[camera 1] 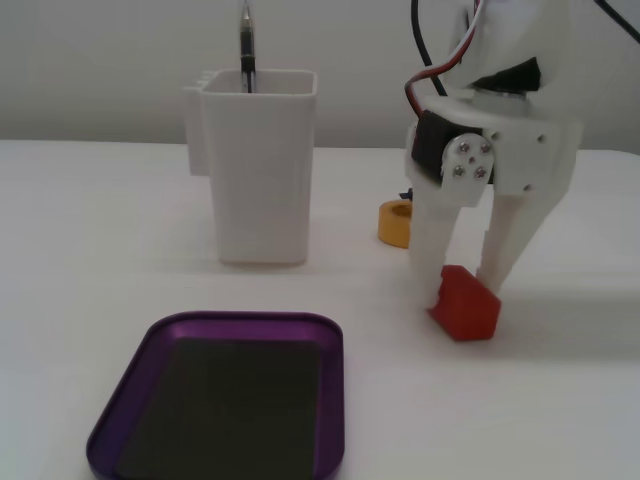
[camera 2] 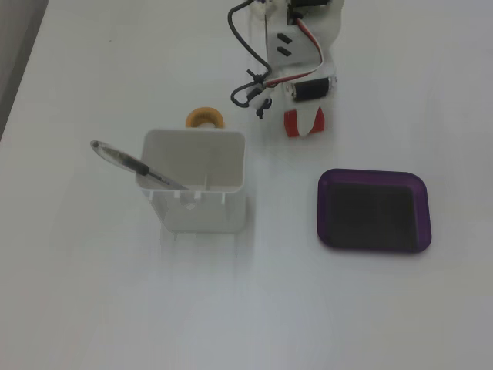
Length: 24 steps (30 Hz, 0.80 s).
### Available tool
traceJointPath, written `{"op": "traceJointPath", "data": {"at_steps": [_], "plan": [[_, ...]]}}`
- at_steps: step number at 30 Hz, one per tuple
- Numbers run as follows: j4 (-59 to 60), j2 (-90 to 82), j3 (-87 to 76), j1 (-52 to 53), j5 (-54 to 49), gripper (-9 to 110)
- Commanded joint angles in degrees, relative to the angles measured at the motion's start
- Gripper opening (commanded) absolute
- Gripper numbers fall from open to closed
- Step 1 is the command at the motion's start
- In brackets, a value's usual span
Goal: Pick up the red cube and place it in the box.
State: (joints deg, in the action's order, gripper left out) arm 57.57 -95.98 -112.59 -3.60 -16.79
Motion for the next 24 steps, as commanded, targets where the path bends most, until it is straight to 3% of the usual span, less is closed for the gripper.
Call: {"op": "traceJointPath", "data": {"at_steps": [1,12,18,24], "plan": [[4.83,-7.21,7.56,-3.08,-2.02,-1],[7.29,-21.36,21.09,-14.85,-6.5,-1],[-7.03,-20.21,20.83,-15.03,-5.63,-1],[-15.91,-5.45,22.5,-14.06,-0.62,-1]]}}
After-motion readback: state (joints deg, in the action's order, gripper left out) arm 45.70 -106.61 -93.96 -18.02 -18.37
